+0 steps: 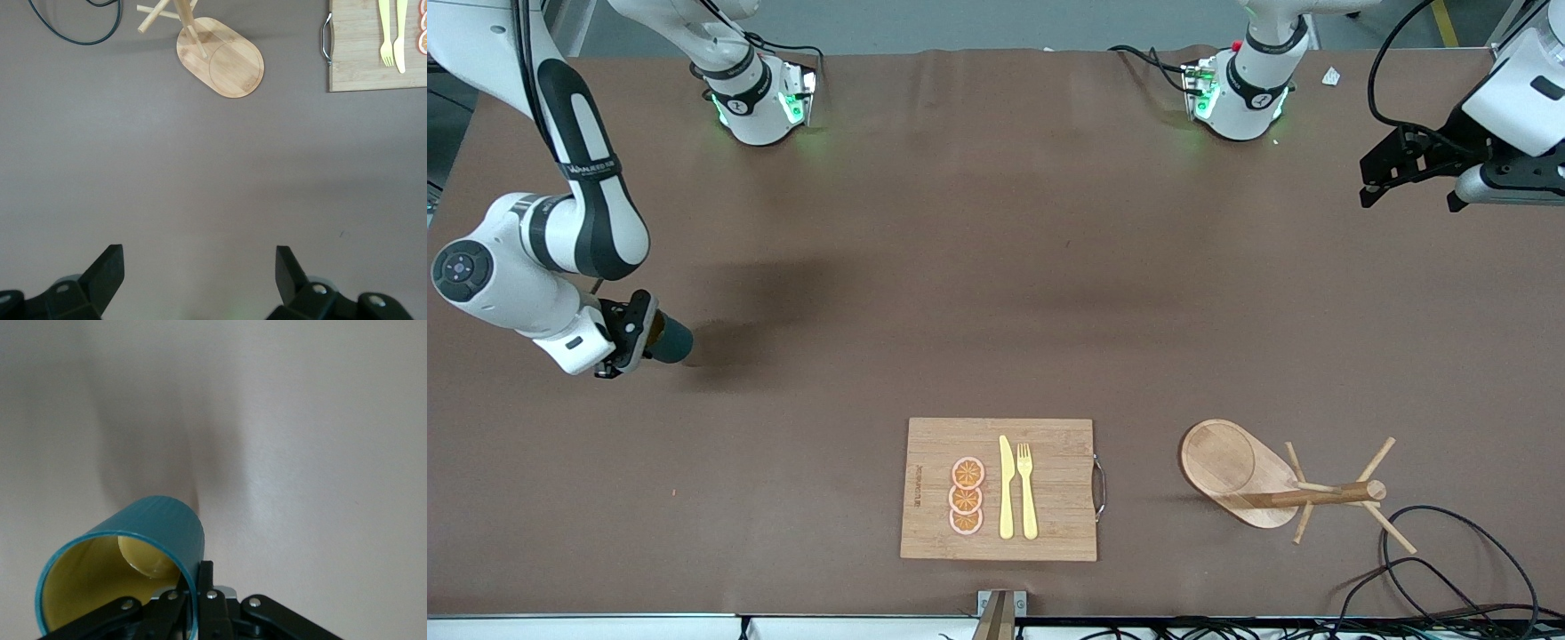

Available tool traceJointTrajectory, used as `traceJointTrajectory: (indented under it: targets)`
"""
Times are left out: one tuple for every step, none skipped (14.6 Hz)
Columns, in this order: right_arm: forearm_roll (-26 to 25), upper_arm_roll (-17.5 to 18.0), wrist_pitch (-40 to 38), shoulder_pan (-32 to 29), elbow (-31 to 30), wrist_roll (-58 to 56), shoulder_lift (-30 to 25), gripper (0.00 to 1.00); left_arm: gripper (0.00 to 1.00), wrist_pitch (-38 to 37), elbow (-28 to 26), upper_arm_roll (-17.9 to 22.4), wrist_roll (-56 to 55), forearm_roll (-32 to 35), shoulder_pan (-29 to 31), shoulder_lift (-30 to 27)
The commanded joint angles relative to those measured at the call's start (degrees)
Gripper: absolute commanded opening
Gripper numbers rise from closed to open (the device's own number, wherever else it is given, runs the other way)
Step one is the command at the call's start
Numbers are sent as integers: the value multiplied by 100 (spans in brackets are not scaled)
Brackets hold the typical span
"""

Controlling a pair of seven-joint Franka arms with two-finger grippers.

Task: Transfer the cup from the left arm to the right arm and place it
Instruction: 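Carry the teal mug with the right gripper away from the cutting board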

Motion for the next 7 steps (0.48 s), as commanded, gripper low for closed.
traceJointTrajectory:
  targets:
    - [-116,97,160,-71,-127,-186,47,1,100,97,-83,23,-34,83,-24,-73]
    - [-116,106,169,-54,-128,-186,47,0,100,105,-83,23,-34,92,-33,-56]
    - [-108,115,169,-27,-128,-186,64,1,100,105,-65,14,-34,92,-33,-30]
    - [-107,115,178,8,-128,-186,73,1,100,123,-65,5,-34,92,-42,-21]
    - [-99,115,178,25,-136,-186,82,1,100,140,-74,5,-34,92,-51,6]
    - [-99,115,178,26,-136,-186,82,1,100,141,-83,-3,-34,101,-51,14]
    - [-99,115,178,26,-136,-186,91,1,100,141,-83,-3,-34,92,-59,15]
